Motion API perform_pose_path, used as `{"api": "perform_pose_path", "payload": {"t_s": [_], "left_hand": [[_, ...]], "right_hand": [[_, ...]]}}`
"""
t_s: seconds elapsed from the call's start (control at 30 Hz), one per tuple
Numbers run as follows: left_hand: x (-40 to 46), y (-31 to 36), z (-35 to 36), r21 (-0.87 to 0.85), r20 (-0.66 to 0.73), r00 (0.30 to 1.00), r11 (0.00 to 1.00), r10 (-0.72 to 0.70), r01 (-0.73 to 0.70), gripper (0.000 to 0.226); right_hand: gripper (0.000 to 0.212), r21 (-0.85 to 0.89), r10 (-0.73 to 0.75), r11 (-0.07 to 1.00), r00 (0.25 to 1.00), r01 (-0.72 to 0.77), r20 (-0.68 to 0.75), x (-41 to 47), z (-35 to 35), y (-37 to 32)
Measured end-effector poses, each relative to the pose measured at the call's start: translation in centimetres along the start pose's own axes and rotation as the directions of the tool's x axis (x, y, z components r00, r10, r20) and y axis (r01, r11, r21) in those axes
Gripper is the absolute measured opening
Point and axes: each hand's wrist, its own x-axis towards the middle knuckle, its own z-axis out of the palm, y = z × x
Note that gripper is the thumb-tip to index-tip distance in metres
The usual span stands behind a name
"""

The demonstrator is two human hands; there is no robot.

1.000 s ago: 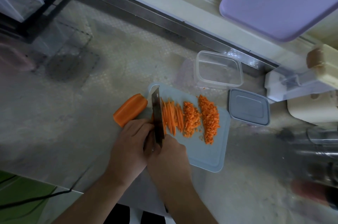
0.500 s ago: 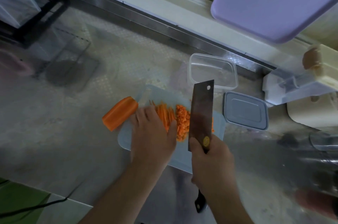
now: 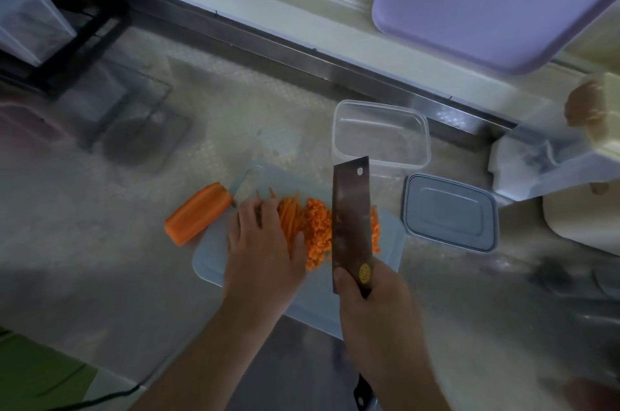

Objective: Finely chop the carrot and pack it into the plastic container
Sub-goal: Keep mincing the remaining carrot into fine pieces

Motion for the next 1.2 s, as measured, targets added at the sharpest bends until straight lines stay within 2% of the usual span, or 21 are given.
{"api": "perform_pose_path", "payload": {"t_s": [0.27, 0.57, 0.67, 0.9, 1.07, 1.2], "left_hand": [[0.9, -1.5, -1.9, 0.062, 0.076, 0.983, 0.983, 0.170, -0.175, 0.036], [1.8, -6.6, -4.1, 0.080, 0.149, 0.881, 0.882, 0.450, -0.464, 0.042], [1.1, -6.2, -3.9, 0.061, 0.120, 0.905, 0.907, 0.408, -0.417, 0.047], [0.0, -3.9, -2.1, -0.057, 0.062, 0.976, 0.977, 0.207, -0.204, 0.056], [0.6, -4.1, -2.6, -0.050, 0.085, 0.962, 0.966, 0.258, -0.254, 0.036], [1.8, -4.5, -3.9, -0.037, 0.159, 0.935, 0.948, 0.318, -0.316, 0.038]], "right_hand": [[0.027, -0.028, -0.044, 0.999, 0.999, 0.044, 0.012, 0.7, 0.0, 0.1], [0.021, -0.123, -0.053, 0.990, 0.996, 0.061, 0.066, -0.1, 1.3, -0.9], [0.022, -0.189, -0.061, 0.979, 0.997, 0.070, 0.057, -0.5, 1.6, -1.2], [0.023, -0.140, -0.005, 0.990, 1.000, 0.001, -0.030, -0.8, 2.0, -1.2], [0.022, -0.118, 0.012, 0.993, 0.999, -0.016, -0.036, -1.4, 2.3, -1.2], [0.023, -0.116, 0.011, 0.993, 0.998, -0.019, -0.065, -1.6, 2.6, -1.2]]}}
